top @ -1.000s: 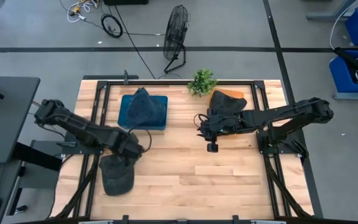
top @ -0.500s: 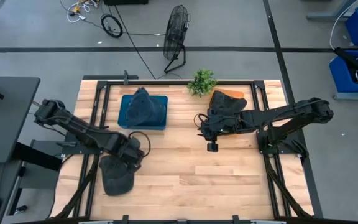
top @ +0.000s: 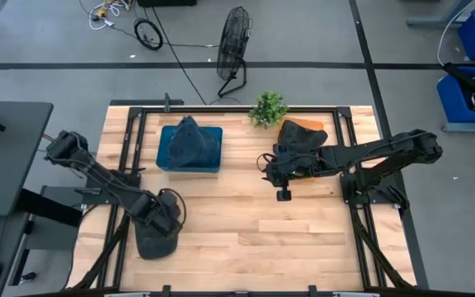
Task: Pick & Place hat
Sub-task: Put the black cap into the orange bin
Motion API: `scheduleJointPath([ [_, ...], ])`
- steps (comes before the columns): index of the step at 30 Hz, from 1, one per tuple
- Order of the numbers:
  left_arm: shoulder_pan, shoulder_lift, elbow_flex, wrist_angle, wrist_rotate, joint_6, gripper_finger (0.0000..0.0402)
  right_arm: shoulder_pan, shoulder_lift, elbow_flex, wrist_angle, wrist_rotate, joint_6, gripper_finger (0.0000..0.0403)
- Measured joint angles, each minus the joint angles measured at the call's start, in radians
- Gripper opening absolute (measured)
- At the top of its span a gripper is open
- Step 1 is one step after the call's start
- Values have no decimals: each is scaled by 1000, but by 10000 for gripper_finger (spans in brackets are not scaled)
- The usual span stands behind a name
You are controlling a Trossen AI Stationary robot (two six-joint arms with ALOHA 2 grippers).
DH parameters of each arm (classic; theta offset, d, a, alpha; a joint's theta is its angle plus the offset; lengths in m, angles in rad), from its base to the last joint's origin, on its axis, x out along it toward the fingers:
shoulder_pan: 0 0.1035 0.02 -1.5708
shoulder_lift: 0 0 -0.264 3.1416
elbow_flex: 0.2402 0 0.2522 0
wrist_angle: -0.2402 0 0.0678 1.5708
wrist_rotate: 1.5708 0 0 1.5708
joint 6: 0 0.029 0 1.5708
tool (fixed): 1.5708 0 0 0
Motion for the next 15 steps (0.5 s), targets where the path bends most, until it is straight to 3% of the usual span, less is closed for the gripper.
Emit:
scheduleJointPath([
  [9,-29,0,-135,195,-5,-76,128,0,0,0,24,0,-36,106],
  [15,-30,0,-172,196,-28,14,121,0,0,0,73,0,-131,106],
])
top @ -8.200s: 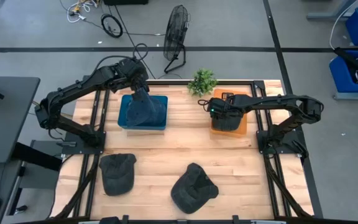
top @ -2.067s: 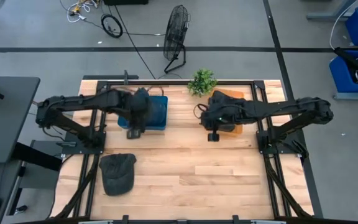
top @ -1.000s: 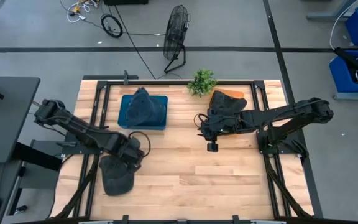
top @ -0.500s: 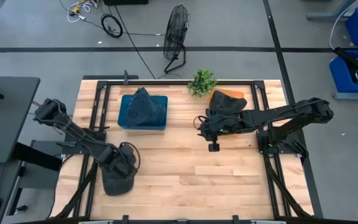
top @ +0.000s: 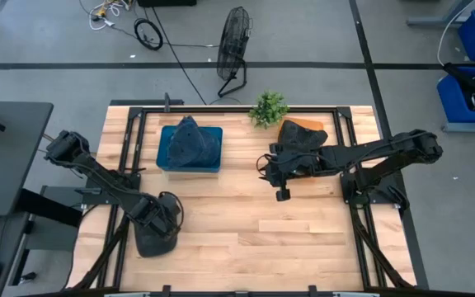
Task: Pick & Place hat
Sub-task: Put the black cap into the orange bin
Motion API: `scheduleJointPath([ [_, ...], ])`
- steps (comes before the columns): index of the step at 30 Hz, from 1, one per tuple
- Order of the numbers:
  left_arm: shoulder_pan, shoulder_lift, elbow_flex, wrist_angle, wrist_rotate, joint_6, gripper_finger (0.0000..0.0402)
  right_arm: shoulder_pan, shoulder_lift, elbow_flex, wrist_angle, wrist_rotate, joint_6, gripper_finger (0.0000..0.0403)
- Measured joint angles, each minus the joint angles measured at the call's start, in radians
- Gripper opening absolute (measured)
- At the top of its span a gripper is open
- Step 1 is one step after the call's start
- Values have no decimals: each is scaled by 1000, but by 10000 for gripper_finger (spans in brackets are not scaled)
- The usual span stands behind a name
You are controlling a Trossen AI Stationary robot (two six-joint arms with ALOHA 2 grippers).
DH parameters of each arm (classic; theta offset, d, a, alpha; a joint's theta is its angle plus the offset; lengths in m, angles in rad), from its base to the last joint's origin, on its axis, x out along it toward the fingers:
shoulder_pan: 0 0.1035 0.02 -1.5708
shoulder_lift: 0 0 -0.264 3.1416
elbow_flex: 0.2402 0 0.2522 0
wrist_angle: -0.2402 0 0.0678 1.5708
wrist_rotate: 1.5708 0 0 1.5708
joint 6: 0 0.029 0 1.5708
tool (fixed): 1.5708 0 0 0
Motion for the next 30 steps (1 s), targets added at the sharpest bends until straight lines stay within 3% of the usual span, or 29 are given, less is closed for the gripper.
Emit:
scheduleJointPath([
  [7,1,0,2,101,-47,262,14,0,0,0,103,-1,-74,106],
  [12,37,-1,21,205,-141,410,11,0,15,0,209,-42,-138,106],
  [19,167,-2,173,184,-237,722,12,5,110,0,405,-308,-187,124],
  [24,281,-3,262,189,-228,941,12,20,184,1,545,-316,-238,149],
  [30,398,-3,302,195,-190,1096,13,21,210,41,558,-302,-260,178],
])
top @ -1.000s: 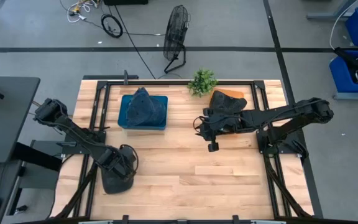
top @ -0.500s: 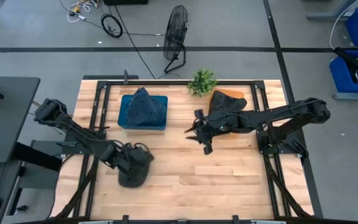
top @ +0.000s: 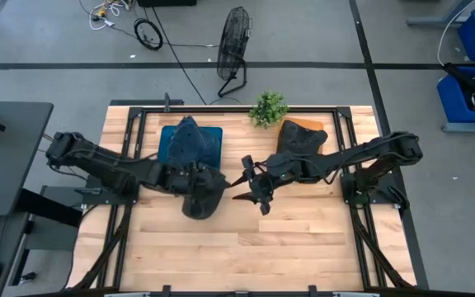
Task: Pick & Place hat
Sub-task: Put the black cap into the orange bin
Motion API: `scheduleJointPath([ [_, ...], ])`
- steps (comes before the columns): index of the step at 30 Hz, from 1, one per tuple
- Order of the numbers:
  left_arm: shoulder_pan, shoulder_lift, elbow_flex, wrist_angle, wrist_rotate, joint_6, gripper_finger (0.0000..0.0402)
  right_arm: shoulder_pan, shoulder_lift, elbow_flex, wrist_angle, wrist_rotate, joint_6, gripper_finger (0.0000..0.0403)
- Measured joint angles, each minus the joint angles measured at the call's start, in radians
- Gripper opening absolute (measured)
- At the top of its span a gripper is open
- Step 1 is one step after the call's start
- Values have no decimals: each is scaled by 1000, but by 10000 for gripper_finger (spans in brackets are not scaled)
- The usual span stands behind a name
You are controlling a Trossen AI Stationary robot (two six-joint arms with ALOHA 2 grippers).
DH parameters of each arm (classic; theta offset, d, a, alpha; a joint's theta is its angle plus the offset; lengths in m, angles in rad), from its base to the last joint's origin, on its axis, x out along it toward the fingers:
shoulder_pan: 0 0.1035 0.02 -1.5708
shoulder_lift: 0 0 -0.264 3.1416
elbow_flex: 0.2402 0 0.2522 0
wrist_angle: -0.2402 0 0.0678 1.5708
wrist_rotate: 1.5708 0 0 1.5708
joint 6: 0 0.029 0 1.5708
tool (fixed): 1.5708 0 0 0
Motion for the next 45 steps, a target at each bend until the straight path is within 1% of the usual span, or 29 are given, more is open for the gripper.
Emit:
scheduleJointPath([
  [4,61,0,0,19,31,92,13,0,0,7,12,29,1,188],
  [8,99,0,0,138,47,243,13,-6,0,7,-8,33,2,190],
  [10,113,0,0,198,57,307,13,-6,0,8,-14,55,10,190],
  [13,138,0,1,222,102,391,14,-6,0,7,-2,74,27,190],
  [19,185,1,1,216,112,401,14,-6,0,8,33,74,12,190],
  [23,197,2,1,223,162,476,14,-6,0,8,71,74,-24,190],
  [27,189,2,1,262,193,538,14,-10,0,8,51,74,-16,190],
  [30,186,2,1,284,194,581,14,-22,-1,8,-2,74,32,190],
  [32,187,2,1,290,196,610,14,-29,-1,8,-25,105,64,190],
  [34,188,2,1,291,218,630,14,-33,-1,8,-36,159,90,190],
  [36,187,2,1,291,239,634,14,-35,-1,8,-45,188,98,190],
  [41,187,2,1,290,248,676,14,-36,-1,8,-51,197,107,190],
  [45,188,3,1,293,247,704,14,-37,-1,8,-96,195,120,189],
])
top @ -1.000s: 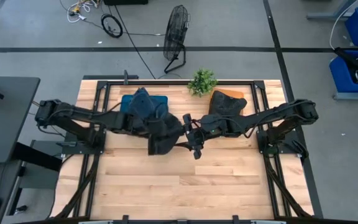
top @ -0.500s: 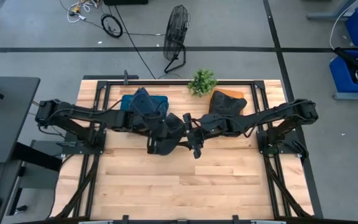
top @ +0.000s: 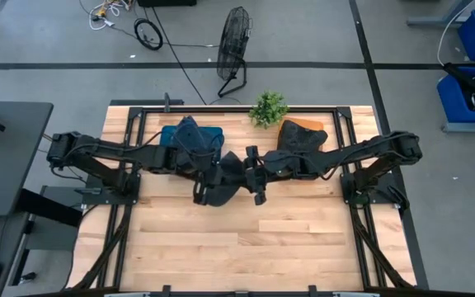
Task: Pick & Place hat
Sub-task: Put the black cap into the orange bin
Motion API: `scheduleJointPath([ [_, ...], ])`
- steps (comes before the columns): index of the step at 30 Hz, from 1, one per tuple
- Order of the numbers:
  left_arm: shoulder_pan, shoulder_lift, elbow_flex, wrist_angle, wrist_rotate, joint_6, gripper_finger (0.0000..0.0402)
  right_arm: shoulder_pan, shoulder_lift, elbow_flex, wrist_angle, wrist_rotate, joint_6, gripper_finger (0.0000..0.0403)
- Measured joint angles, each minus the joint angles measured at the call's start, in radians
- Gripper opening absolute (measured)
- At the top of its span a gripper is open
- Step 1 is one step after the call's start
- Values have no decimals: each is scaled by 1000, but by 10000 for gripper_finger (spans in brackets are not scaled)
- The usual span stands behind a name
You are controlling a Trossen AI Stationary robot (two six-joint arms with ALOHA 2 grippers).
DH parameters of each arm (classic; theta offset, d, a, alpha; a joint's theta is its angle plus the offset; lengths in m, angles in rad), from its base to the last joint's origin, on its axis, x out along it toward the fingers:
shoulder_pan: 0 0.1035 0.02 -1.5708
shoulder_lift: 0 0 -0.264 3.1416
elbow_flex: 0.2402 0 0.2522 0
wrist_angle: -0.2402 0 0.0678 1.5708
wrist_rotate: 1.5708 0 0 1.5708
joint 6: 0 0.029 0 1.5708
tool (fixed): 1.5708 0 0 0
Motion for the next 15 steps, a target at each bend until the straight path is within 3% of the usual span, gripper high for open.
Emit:
scheduleJointPath([
  [4,0,2,-2,31,-1,0,14,0,-2,3,-60,2,54,156],
  [10,1,2,-3,46,-26,0,14,0,-3,3,-76,3,80,28],
  [15,2,3,-3,44,-36,-12,15,4,-4,8,-145,56,15,25],
])
